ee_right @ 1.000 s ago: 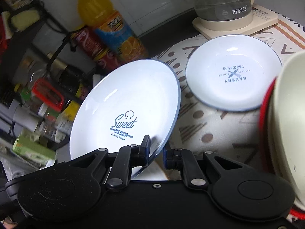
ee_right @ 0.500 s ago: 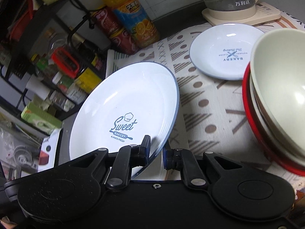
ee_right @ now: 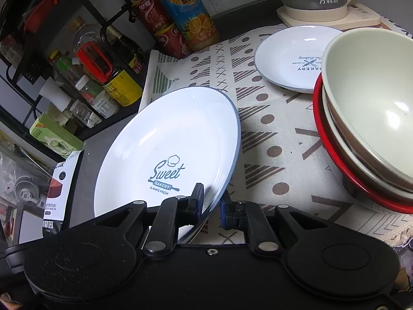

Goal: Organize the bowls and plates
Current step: 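Lift the 'Sweet' plate and lower it onto the white flower plate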

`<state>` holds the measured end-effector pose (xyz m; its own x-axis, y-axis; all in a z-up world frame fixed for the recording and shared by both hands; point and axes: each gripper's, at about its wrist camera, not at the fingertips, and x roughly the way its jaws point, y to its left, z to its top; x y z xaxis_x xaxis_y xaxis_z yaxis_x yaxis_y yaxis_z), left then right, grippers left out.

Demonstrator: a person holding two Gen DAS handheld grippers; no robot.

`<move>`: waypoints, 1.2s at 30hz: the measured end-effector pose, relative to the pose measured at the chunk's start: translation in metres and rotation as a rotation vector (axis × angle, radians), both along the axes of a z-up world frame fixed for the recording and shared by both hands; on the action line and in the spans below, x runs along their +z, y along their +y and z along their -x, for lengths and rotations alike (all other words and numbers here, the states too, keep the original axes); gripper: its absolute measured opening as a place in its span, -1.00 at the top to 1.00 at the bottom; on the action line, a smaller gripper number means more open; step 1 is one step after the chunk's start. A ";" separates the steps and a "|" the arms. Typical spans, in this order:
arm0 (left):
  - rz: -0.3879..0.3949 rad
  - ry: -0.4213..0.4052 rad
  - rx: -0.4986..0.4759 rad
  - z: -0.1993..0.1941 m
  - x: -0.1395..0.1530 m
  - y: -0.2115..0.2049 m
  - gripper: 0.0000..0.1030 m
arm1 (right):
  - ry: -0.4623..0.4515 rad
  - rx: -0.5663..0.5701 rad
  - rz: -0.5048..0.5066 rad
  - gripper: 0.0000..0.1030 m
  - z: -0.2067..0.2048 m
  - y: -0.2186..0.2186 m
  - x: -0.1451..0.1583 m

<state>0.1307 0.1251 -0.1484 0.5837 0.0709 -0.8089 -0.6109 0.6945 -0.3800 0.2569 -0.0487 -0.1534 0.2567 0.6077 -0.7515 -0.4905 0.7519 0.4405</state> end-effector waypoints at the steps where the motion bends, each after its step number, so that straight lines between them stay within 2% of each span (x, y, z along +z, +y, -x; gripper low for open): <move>1: 0.006 0.002 0.004 0.002 -0.001 0.000 0.64 | -0.002 0.003 0.003 0.76 0.001 0.000 0.000; 15: 0.088 0.044 -0.001 0.005 -0.012 0.010 0.55 | 0.032 -0.015 0.020 0.76 0.002 0.008 -0.006; 24: 0.156 0.117 -0.052 -0.007 -0.007 0.020 0.33 | 0.054 -0.048 0.011 0.77 -0.005 0.013 -0.007; 30: 0.152 0.153 -0.085 -0.004 0.002 0.028 0.32 | 0.056 -0.058 0.021 0.81 -0.010 0.017 -0.010; 36: 0.101 0.174 -0.084 0.005 0.006 0.042 0.32 | 0.045 -0.071 0.034 0.87 -0.016 0.020 -0.011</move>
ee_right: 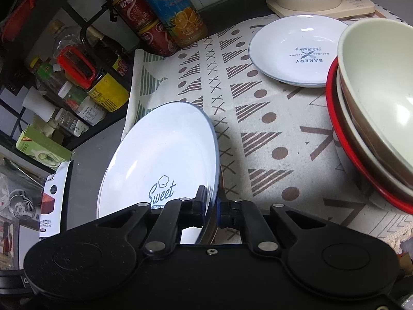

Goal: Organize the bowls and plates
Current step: 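Lift the 'Sweet' plate and lower it onto the white flower plate, then open the right gripper and release the 'Sweet' plate rim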

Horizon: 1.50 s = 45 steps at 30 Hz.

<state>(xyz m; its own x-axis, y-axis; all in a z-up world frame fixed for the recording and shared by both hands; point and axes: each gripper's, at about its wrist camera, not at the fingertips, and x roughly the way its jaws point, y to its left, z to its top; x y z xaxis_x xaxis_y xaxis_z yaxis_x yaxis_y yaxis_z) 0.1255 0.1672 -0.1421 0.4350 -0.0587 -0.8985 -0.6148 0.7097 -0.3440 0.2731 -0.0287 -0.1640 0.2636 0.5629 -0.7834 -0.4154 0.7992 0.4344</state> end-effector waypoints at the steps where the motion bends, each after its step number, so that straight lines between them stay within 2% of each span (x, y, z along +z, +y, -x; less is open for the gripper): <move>1: -0.008 0.002 0.012 0.001 0.000 0.005 0.32 | -0.002 0.000 0.005 0.87 0.000 0.001 0.000; 6: -0.060 0.006 0.054 0.000 -0.002 0.028 0.32 | -0.023 -0.007 0.025 0.87 0.000 0.004 0.002; 11: -0.112 0.006 0.055 -0.009 -0.005 0.036 0.32 | -0.025 -0.018 0.052 0.84 -0.001 0.006 -0.002; 15: -0.100 0.001 0.054 -0.014 -0.012 0.040 0.35 | -0.022 -0.020 0.062 0.82 0.000 0.008 -0.004; 19: -0.089 -0.037 0.059 -0.012 -0.015 0.043 0.58 | -0.024 -0.010 0.076 0.80 0.002 0.011 -0.007; 23: -0.087 -0.051 0.068 -0.011 -0.015 0.046 0.71 | -0.013 -0.001 0.085 0.79 0.003 0.014 -0.013; 30: -0.091 -0.033 0.041 -0.015 -0.013 0.049 0.72 | -0.026 0.028 0.112 0.73 0.005 0.018 -0.013; 31: -0.094 -0.023 0.039 -0.017 -0.012 0.049 0.72 | -0.033 0.028 0.109 0.66 0.004 0.017 -0.011; 33: -0.102 -0.018 0.036 -0.019 -0.006 0.049 0.66 | -0.052 0.029 0.096 0.61 0.003 0.015 -0.003; 34: -0.104 -0.025 0.031 -0.021 -0.001 0.049 0.62 | -0.057 0.029 0.087 0.51 0.001 0.015 0.001; 36: -0.115 -0.035 0.033 -0.026 0.007 0.050 0.41 | -0.068 0.025 0.066 0.37 -0.003 0.013 0.011; 38: -0.143 -0.051 0.033 -0.032 0.018 0.049 0.03 | -0.085 0.017 0.054 0.13 -0.008 0.013 0.020; 39: -0.158 -0.062 0.030 -0.036 0.022 0.049 -0.04 | -0.093 0.010 0.047 0.00 -0.011 0.012 0.024; 41: -0.178 -0.083 0.016 -0.046 0.032 0.047 -0.25 | -0.107 -0.005 0.033 -0.07 -0.018 0.010 0.033; 45: -0.156 -0.122 -0.004 -0.068 0.043 0.044 -0.32 | -0.129 -0.036 0.017 -0.28 -0.033 0.005 0.048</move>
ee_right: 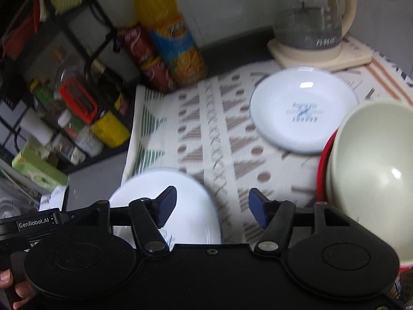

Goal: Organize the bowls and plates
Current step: 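Move the right gripper to the white 'Bakery' plate and grasp its rim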

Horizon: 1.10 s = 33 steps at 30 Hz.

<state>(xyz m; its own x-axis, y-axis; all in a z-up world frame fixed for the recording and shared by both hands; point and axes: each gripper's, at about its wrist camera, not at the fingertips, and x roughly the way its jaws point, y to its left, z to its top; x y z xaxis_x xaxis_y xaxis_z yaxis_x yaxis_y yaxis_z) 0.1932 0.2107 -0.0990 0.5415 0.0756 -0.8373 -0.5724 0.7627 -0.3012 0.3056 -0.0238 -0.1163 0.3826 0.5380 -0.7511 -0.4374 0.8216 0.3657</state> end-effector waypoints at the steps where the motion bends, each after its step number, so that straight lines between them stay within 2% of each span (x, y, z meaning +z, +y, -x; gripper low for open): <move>1: 0.002 -0.011 -0.010 -0.007 0.003 -0.002 -0.33 | -0.009 -0.007 -0.003 -0.35 -0.004 -0.002 0.004; 4: -0.001 -0.024 -0.041 -0.027 0.009 -0.008 -0.36 | -0.036 -0.036 -0.011 -0.59 -0.016 -0.007 0.017; 9: 0.010 -0.052 -0.102 -0.058 0.013 -0.022 -0.45 | -0.053 -0.090 -0.017 -0.65 -0.039 -0.020 0.030; 15: 0.018 -0.065 -0.172 -0.092 0.012 -0.036 -0.54 | -0.050 -0.164 -0.011 -0.70 -0.062 -0.033 0.032; 26: 0.089 -0.051 -0.300 -0.159 -0.006 -0.053 -0.54 | 0.017 -0.296 -0.019 -0.69 -0.102 -0.055 0.020; 28: 0.097 -0.045 -0.308 -0.169 -0.010 -0.056 -0.54 | 0.035 -0.317 -0.014 -0.60 -0.109 -0.058 0.017; 33: 0.117 -0.024 -0.334 -0.196 -0.021 -0.062 -0.51 | 0.095 -0.392 -0.005 -0.54 -0.129 -0.069 0.004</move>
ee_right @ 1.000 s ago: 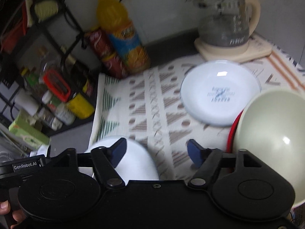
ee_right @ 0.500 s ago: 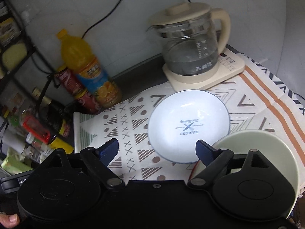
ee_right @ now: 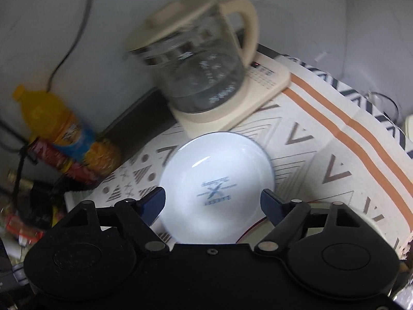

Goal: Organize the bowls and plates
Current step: 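Move the right gripper to the white 'Bakery' plate and grasp its rim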

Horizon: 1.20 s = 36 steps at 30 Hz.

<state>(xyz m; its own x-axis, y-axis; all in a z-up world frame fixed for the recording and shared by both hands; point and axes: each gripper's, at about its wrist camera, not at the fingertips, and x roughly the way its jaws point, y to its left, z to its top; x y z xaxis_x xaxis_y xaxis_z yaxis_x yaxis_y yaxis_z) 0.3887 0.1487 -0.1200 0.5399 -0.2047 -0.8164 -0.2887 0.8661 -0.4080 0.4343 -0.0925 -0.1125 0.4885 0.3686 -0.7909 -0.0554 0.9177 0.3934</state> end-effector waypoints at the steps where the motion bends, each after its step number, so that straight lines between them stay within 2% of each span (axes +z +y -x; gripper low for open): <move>1: 0.003 0.013 -0.008 -0.006 -0.003 -0.002 -0.48 | 0.009 -0.011 0.003 -0.49 -0.004 -0.002 -0.003; 4: 0.039 0.031 -0.008 -0.020 -0.013 -0.003 -0.43 | 0.048 -0.046 0.010 -0.30 -0.017 -0.010 -0.012; 6: 0.036 0.041 -0.011 -0.028 -0.019 -0.006 -0.37 | 0.071 -0.067 0.007 -0.23 -0.025 -0.015 -0.018; 8: 0.048 0.066 -0.013 -0.037 -0.028 -0.008 -0.16 | 0.106 -0.092 0.002 -0.15 -0.034 -0.022 -0.025; 13: 0.063 0.100 -0.023 -0.052 -0.045 -0.014 0.16 | 0.173 -0.122 0.025 0.15 -0.055 -0.031 -0.042; 17: 0.092 0.130 -0.021 -0.060 -0.057 -0.016 0.43 | 0.220 -0.120 0.037 0.23 -0.072 -0.036 -0.055; 25: 0.122 0.170 -0.004 -0.067 -0.073 -0.022 0.67 | 0.298 -0.083 0.055 0.49 -0.089 -0.030 -0.075; 32: 0.141 0.156 0.014 -0.069 -0.079 -0.022 0.76 | 0.345 -0.025 0.099 0.59 -0.100 -0.019 -0.087; 36: 0.147 0.159 0.023 -0.070 -0.080 -0.021 0.82 | 0.351 0.009 0.123 0.55 -0.104 -0.013 -0.088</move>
<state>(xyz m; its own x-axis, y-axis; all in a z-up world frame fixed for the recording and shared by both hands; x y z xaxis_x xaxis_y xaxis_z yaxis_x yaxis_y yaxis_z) 0.4586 0.1280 -0.1999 0.4126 -0.3171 -0.8540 -0.3790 0.7927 -0.4774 0.5387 -0.1054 -0.2007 0.1770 0.2633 -0.9483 0.0547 0.9594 0.2766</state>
